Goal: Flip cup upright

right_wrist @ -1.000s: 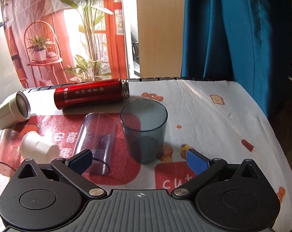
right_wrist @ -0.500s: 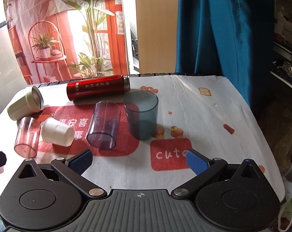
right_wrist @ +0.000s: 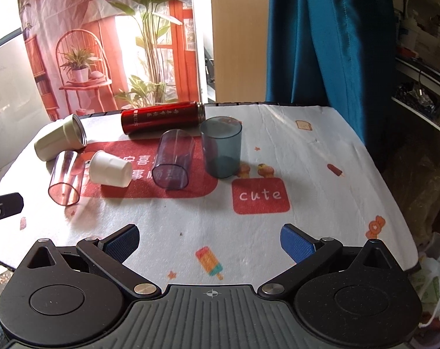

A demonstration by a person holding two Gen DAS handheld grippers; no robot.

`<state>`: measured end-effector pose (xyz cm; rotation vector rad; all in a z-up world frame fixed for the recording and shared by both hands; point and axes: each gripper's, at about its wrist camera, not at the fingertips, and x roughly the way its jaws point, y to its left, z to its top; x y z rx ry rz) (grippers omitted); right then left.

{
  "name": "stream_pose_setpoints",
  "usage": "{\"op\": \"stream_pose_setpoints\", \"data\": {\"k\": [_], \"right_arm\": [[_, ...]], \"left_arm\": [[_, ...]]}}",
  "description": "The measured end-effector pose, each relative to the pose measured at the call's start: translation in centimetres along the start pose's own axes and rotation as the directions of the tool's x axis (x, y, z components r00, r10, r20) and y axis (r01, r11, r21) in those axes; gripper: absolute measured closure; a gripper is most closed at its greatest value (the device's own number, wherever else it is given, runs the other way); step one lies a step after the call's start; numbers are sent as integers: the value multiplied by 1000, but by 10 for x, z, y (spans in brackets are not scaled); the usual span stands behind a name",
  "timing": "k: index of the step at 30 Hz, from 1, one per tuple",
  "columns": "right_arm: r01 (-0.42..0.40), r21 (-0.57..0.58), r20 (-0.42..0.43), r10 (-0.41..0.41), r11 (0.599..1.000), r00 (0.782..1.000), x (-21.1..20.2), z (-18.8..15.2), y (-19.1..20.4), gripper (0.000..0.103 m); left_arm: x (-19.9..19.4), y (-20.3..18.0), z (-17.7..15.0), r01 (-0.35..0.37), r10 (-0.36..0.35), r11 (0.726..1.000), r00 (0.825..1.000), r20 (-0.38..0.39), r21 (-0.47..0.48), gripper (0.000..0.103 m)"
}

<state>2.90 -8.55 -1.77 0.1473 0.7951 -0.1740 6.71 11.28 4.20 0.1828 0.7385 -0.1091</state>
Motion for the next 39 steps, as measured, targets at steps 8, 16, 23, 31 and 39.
{"op": "stream_pose_setpoints", "data": {"k": [8,16,23,31,39], "right_arm": [[1,-15,-3,-1,1000,1000,-9,-6,10,0],[0,-10,-8,0,1000,1000,-5,-4,9,0],[-1,-13,-9,1,1000,1000,-4,-4,11,0],[1,-17,-7,-1,1000,1000,-2,-5,13,0],[1,-17,-12,-1,1000,1000,-3,-4,13,0]], "left_arm": [[-9,6,-7,-9,9,1000,1000,7,-14,0],[-6,13,-10,-23,23,999,1000,-6,-34,0],[-6,14,-11,-30,30,999,1000,-9,-37,0],[-7,14,-12,-30,30,999,1000,-4,-32,0],[-7,15,-13,-35,35,999,999,-1,-38,0]]}}
